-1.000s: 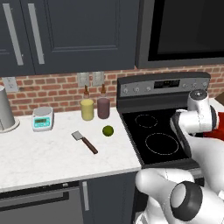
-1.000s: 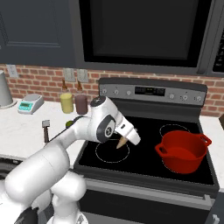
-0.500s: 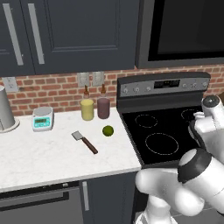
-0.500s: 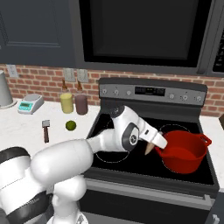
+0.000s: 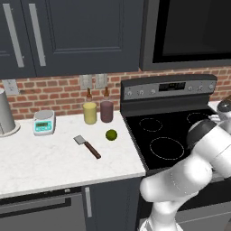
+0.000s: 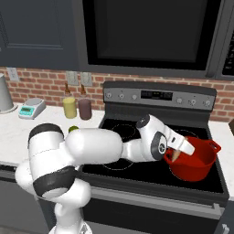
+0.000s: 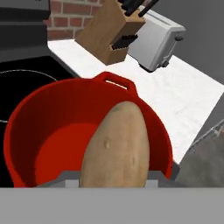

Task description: Put the sweet potato and lime in the pot. Retrieve the spatula and lightly stir the vegetables in the pot.

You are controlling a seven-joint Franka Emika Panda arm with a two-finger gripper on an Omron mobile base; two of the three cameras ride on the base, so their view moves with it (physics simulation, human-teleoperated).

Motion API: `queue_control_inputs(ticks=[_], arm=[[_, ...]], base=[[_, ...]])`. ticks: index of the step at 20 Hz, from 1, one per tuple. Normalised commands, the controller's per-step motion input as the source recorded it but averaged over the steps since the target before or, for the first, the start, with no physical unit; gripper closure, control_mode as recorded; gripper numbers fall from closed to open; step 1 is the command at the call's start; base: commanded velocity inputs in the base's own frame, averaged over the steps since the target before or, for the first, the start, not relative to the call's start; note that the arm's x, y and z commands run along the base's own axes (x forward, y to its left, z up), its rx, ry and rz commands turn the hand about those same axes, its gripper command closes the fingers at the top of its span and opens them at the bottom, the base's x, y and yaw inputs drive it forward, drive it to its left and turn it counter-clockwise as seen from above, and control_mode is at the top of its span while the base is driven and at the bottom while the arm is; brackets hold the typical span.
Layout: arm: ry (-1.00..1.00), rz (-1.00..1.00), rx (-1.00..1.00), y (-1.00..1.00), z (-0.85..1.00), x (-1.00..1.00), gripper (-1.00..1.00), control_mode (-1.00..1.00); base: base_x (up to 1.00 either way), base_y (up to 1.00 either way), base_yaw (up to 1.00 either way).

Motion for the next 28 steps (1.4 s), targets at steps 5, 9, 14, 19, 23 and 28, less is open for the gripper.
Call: queue_control_inputs(ticks=[5, 9, 14, 19, 23, 28], arm=[[0.0, 0.0, 0.1, -0.36, 0.0, 0.68, 1.0, -1.0], [0.02, 0.0, 0.13, -0.52, -0.04, 0.67, 1.0, -1.0], [0.0, 0.0, 0.1, -0.73, -0.1, 0.5, 1.0, -1.0], [0.0, 0.0, 0.12, -0.78, -0.11, 0.16, 1.0, -1.0], [0.0, 0.0, 0.14, -0.77, 0.0, 0.0, 1.0, -1.0], [-0.01, 0.0, 0.13, -0.4, 0.0, -0.15, 1.0, -1.0]], base=[[0.0, 0.0, 0.0], [0.0, 0.0, 0.0], [0.0, 0.0, 0.0], [0.0, 0.0, 0.0], [0.0, 0.0, 0.0], [0.0, 0.0, 0.0]])
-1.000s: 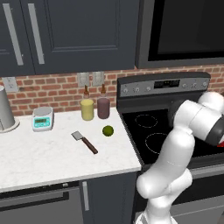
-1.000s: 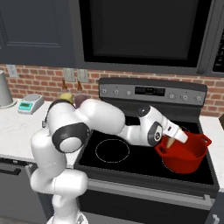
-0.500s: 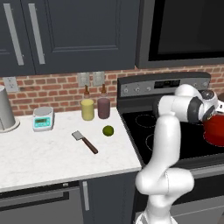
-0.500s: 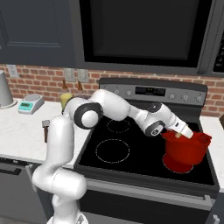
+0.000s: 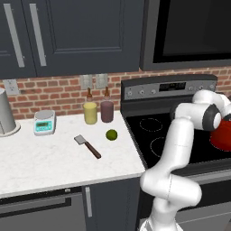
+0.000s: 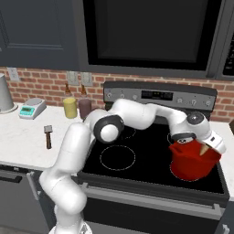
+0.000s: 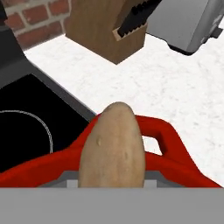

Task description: Put the sweet potato and lime in the pot. Retrieve the spatula and lightly stir the vegetables in the pot.

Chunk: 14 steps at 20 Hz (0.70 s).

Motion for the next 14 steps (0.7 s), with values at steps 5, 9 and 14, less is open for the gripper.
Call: queue_control_inputs(ticks=[5, 9, 14], arm=[[0.0, 0.0, 0.08, 0.11, -0.01, -0.11, 1.0, -1.0], [0.0, 0.01, 0.06, 0.37, 0.0, 0.02, 1.0, -1.0], [-0.04, 0.0, 0.03, 0.37, 0.0, 0.04, 1.0, -1.0]], base=[[0.0, 0.0, 0.0], [0.0, 0.0, 0.0], [0.0, 0.0, 0.0]])
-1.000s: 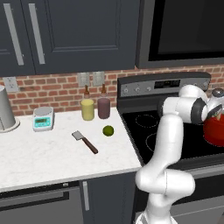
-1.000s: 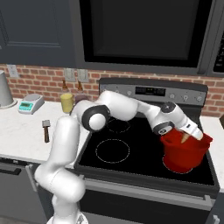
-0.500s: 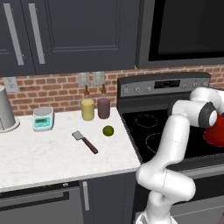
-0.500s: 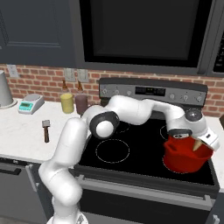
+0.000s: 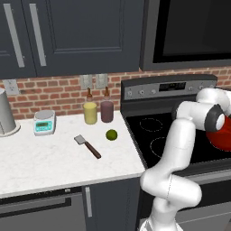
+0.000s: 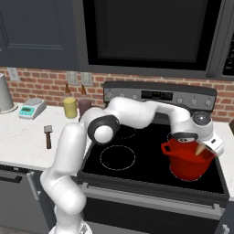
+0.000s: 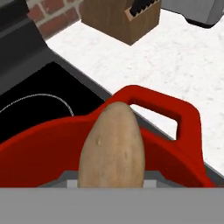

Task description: Put the sweet potato and lime in the pot. Retrieve the spatula and lightly stir the vegetables in the pot.

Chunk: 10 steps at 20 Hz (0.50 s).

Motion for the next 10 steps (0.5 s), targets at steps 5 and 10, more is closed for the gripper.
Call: queue_control_inputs(ticks=[5, 10], arm=[[-0.08, 0.0, 0.0, 0.33, 0.0, -0.04, 1.0, -1.0], [-0.03, 0.0, 0.0, 0.36, 0.0, -0.22, 1.0, -1.0]], base=[[0.0, 0.0, 0.0], [0.0, 0.0, 0.0]])
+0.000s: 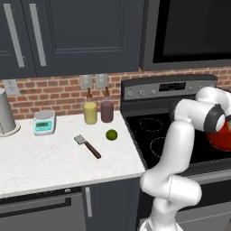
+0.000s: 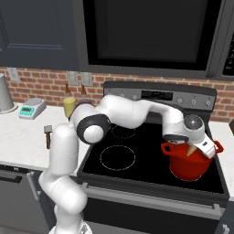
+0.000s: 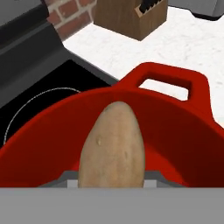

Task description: Put the sweet potato and lime in the pot. Retrieve the spatula and lightly stir the vegetables in the pot.

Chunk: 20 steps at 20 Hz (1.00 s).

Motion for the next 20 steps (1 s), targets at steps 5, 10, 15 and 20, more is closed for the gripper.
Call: queue_control_inputs(ticks=[5, 10, 15, 20], arm=[[0.0, 0.0, -0.04, 0.25, 0.0, 0.02, -1.0, -1.0], [0.0, 0.0, -0.05, 0.03, 0.0, 0.28, -1.0, -1.0], [0.0, 0.0, -0.02, 0.0, 0.0, 0.2, -1.0, -1.0], [-0.02, 0.0, 0.0, -0.04, 0.07, -0.01, -1.0, -1.0]], base=[[0.0, 0.0, 0.0], [0.0, 0.0, 0.0], [0.0, 0.0, 0.0], [0.0, 0.0, 0.0]])
